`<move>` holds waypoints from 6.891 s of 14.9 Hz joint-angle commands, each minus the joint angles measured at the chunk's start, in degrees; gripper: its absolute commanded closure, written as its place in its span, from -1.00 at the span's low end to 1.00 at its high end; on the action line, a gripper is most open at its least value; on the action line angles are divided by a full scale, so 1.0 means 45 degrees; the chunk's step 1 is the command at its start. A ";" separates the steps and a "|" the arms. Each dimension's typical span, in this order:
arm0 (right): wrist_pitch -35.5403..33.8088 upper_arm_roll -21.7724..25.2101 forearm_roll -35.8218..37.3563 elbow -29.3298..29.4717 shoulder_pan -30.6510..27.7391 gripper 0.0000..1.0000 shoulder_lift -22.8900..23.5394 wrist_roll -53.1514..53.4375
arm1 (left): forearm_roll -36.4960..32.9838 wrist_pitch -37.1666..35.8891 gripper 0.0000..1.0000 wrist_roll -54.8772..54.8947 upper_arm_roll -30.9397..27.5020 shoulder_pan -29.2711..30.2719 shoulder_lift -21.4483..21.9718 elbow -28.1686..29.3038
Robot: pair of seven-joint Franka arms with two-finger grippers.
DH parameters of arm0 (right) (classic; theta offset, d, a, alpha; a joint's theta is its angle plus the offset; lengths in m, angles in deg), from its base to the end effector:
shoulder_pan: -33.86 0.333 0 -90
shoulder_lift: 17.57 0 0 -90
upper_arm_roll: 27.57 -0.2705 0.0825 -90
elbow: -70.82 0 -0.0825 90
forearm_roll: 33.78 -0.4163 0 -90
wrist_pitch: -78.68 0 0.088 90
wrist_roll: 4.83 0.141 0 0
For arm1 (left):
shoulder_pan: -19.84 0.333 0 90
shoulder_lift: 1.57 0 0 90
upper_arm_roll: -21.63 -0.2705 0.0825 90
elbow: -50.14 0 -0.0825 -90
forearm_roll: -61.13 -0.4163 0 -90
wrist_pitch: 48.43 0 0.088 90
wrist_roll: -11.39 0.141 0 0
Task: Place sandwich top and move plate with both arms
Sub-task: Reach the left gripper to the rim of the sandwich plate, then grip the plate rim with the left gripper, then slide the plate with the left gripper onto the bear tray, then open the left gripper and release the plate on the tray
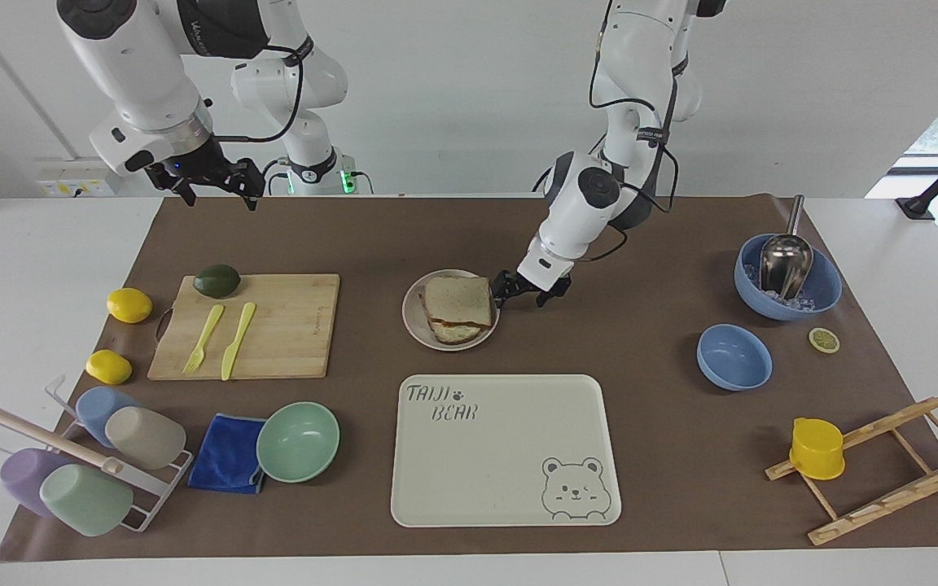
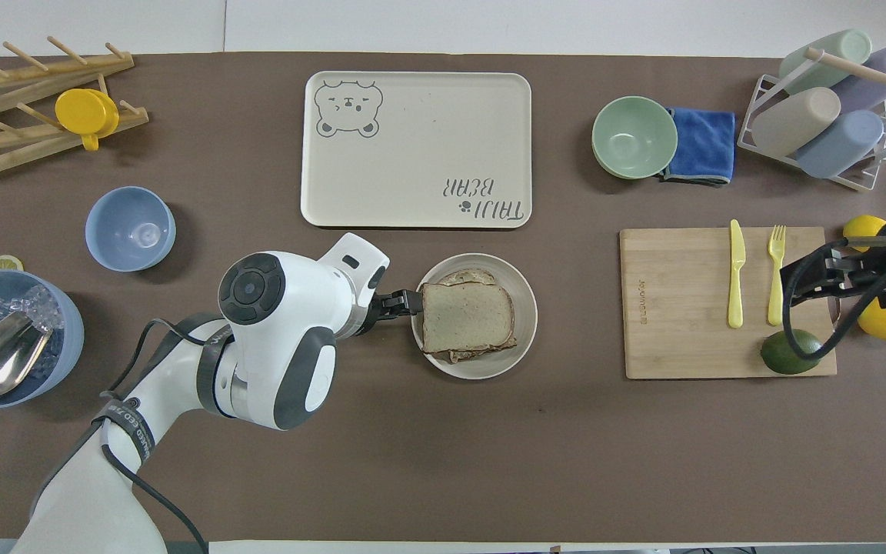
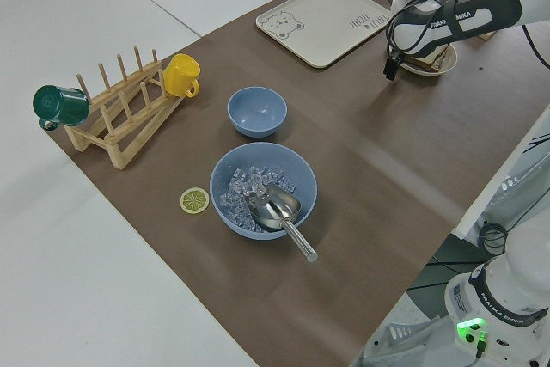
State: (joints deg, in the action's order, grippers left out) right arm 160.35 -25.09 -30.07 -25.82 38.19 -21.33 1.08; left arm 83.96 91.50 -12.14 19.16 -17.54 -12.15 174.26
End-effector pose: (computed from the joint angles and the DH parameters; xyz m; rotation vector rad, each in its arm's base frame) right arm 0.5435 0.0072 0.5146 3.0506 -0.1123 -0.2926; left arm 0.4760 -0.3427 0.2185 2.8649 0.1363 -0.0697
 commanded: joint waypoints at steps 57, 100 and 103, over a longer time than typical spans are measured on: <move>0.0015 -0.0609 -0.0220 0.0069 -0.1410 -1.00 -0.0083 -0.1511 | 0.1021 -0.1872 1.00 -0.1724 -0.0193 0.0609 -0.0130 -0.2482; 0.0015 -0.0609 -0.0239 0.0069 -0.1410 -1.00 -0.0083 -0.1491 | 0.0279 -0.1209 -1.00 -0.0027 -0.0330 0.3265 -0.4760 -0.7232; 0.0015 -0.0609 -0.0239 0.0069 -0.1410 -1.00 -0.0083 -0.1491 | 0.0279 -0.2147 -1.00 0.0482 -0.0330 0.4299 -0.3922 -0.7212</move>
State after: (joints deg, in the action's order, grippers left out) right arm 160.83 -27.53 -30.15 -25.33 32.76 -21.05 -4.01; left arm 85.77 86.07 -11.99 17.43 -1.75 -33.61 141.07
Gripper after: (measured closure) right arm 0.000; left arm 0.022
